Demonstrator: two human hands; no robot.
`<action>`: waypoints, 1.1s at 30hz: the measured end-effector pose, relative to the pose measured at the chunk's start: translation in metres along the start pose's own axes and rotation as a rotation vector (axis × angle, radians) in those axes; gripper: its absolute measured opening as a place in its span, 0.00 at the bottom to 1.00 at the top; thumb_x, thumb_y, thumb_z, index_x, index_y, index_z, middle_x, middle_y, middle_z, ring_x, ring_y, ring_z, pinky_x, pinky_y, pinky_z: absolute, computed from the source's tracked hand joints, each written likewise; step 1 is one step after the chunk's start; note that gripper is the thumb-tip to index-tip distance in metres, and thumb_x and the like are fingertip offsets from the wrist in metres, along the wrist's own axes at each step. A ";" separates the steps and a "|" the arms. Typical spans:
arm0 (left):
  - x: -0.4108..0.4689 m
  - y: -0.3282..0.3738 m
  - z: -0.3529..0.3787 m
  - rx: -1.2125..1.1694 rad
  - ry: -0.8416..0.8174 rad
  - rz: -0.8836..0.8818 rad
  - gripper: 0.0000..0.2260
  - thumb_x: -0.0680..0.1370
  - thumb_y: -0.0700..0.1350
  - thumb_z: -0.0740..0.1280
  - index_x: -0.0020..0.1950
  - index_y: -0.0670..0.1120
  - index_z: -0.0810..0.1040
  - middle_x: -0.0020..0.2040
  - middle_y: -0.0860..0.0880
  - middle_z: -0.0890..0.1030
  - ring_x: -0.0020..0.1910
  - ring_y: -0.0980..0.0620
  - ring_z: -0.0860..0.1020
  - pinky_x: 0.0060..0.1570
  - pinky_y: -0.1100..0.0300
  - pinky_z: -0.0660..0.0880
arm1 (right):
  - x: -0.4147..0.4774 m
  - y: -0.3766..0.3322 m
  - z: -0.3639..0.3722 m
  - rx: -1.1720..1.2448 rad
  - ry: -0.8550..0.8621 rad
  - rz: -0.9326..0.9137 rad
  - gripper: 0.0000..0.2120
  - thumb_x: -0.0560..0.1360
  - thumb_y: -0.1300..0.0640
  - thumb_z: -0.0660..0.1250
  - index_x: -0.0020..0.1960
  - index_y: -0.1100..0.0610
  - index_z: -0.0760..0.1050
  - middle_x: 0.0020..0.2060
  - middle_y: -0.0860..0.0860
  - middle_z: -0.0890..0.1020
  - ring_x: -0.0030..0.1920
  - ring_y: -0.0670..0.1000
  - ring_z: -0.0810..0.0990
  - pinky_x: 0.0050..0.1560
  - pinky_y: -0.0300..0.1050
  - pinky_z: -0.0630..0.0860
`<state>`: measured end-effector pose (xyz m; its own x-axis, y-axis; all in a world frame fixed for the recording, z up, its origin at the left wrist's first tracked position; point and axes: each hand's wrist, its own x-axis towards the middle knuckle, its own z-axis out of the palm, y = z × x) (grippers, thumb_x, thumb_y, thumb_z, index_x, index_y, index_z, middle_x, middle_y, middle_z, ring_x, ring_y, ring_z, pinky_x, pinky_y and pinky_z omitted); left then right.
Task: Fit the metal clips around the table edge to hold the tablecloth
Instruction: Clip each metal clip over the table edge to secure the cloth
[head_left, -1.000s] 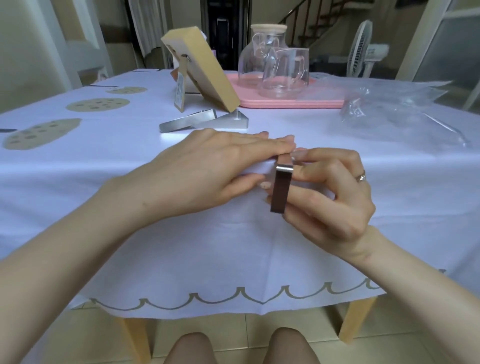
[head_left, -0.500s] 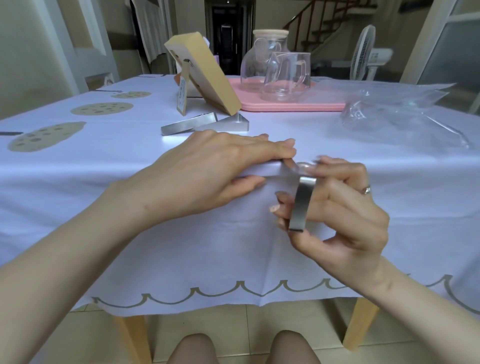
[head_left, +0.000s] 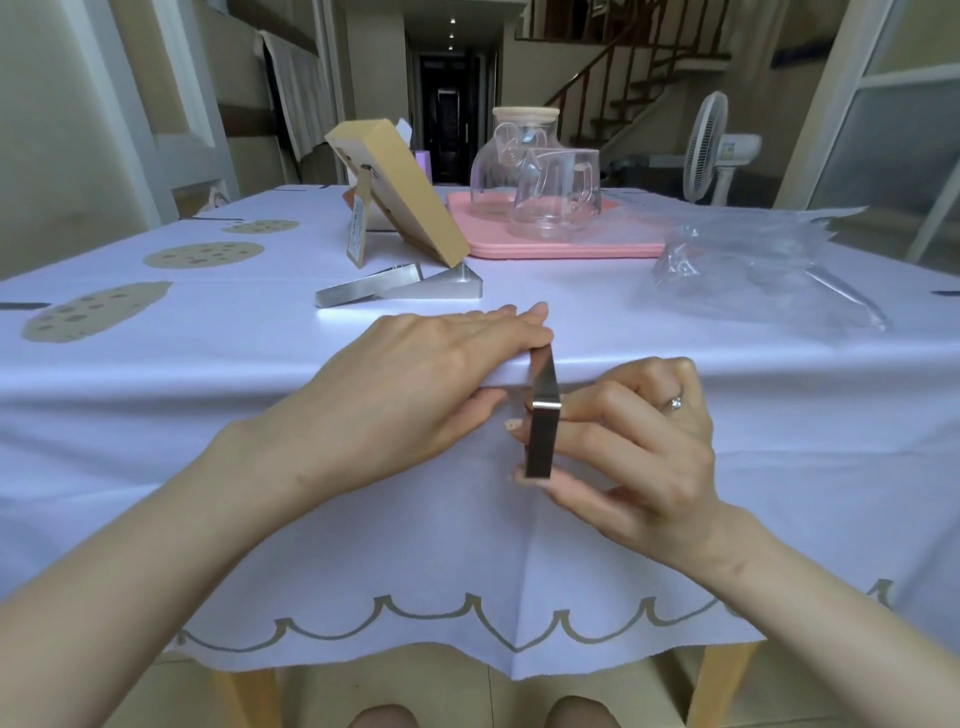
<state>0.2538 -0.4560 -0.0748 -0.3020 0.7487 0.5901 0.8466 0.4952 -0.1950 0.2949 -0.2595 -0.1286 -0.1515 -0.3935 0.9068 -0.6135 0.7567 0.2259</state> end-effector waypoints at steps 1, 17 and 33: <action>0.000 0.000 0.000 -0.009 0.002 0.003 0.21 0.72 0.48 0.56 0.65 0.49 0.70 0.68 0.53 0.72 0.63 0.54 0.74 0.46 0.57 0.79 | 0.000 -0.002 0.000 0.000 -0.004 0.014 0.13 0.70 0.43 0.71 0.40 0.54 0.84 0.40 0.47 0.83 0.39 0.51 0.73 0.42 0.47 0.64; -0.001 0.001 0.002 -0.078 0.021 -0.052 0.20 0.71 0.45 0.60 0.63 0.50 0.71 0.66 0.55 0.74 0.63 0.56 0.74 0.46 0.54 0.79 | 0.013 -0.014 -0.018 0.113 -0.148 0.327 0.32 0.65 0.35 0.70 0.59 0.57 0.75 0.58 0.46 0.78 0.57 0.49 0.76 0.60 0.44 0.65; 0.000 0.004 -0.003 -0.194 -0.027 -0.124 0.22 0.71 0.44 0.62 0.64 0.58 0.65 0.68 0.60 0.72 0.62 0.54 0.75 0.51 0.52 0.77 | 0.014 -0.011 -0.025 0.149 -0.208 0.329 0.28 0.67 0.35 0.68 0.58 0.54 0.77 0.59 0.42 0.78 0.55 0.49 0.76 0.57 0.44 0.64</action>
<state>0.2584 -0.4559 -0.0732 -0.4186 0.6999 0.5787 0.8697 0.4925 0.0333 0.3191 -0.2606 -0.1091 -0.5021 -0.2524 0.8272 -0.6094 0.7819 -0.1313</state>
